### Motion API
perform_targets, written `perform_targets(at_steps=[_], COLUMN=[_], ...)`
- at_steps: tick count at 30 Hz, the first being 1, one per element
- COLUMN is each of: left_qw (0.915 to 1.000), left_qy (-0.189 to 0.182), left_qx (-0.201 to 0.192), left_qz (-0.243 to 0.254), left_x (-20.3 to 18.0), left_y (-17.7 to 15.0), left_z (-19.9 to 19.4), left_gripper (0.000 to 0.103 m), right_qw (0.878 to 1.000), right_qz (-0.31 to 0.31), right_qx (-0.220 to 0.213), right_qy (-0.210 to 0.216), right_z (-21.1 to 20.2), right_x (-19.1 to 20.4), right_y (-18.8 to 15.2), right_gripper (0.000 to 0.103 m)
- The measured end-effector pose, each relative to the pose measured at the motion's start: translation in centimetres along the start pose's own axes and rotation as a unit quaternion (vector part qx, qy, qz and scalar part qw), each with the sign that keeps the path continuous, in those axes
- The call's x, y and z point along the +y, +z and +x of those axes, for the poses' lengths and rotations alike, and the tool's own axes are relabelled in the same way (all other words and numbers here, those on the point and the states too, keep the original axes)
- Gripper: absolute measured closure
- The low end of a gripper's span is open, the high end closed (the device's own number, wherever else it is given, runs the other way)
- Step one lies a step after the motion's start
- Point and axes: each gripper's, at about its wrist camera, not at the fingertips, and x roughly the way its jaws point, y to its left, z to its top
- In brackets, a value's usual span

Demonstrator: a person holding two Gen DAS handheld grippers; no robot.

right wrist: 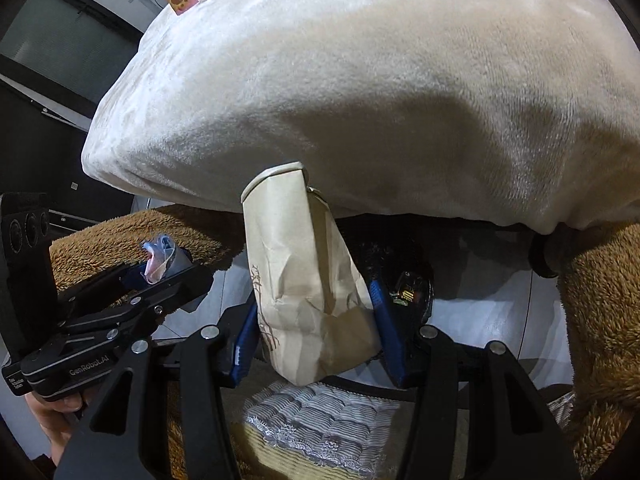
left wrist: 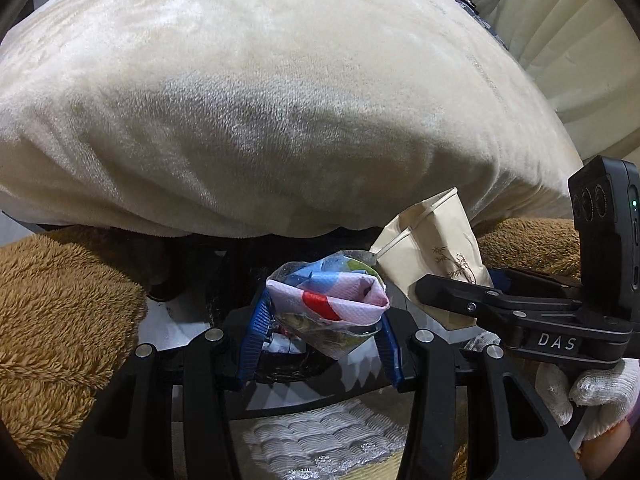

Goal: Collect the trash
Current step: 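Carry the folded carton and paper bag down over the black bin with both tools, then open both tools to drop the carton and paper bag into the bin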

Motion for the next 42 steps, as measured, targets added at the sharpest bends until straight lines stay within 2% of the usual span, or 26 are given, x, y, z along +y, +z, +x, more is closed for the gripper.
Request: perform_targets(at_steps=[10,16,33,36,42], left_qw=[0.9992,0.9982,0.9971,0.9971,0.9974], left_qy=[0.011,0.016,0.02,0.022,0.024], left_qx=[0.039,0.056,0.073,0.072,0.066], left_qz=[-0.006,-0.014,-0.01,-0.012,-0.019], left_x=[0.5,0.6,0.6,0.9,1.2], left_y=[-0.3,-0.5,-0.6,-0.6,-0.6], left_z=[1.5,2.5,3.2,3.1,2.8], left_gripper=[0.056,0.056,0.055,0.047,0.047], right_qw=[0.999,0.999,0.998,0.998,0.998], right_qz=[0.016,0.019,0.03,0.034,0.036], right_qx=[0.038,0.042,0.048,0.047,0.043], right_qy=[-0.008,-0.011,-0.015,-0.014,-0.015], right_z=[1.7,1.9,2.3,2.4,2.3], right_x=[-0.3,-0.4,-0.7,-0.9,-0.9], right_y=[0.0,0.1,0.4,0.4,0.4], right_gripper=[0.05,0.05,0.048,0.04,0.04])
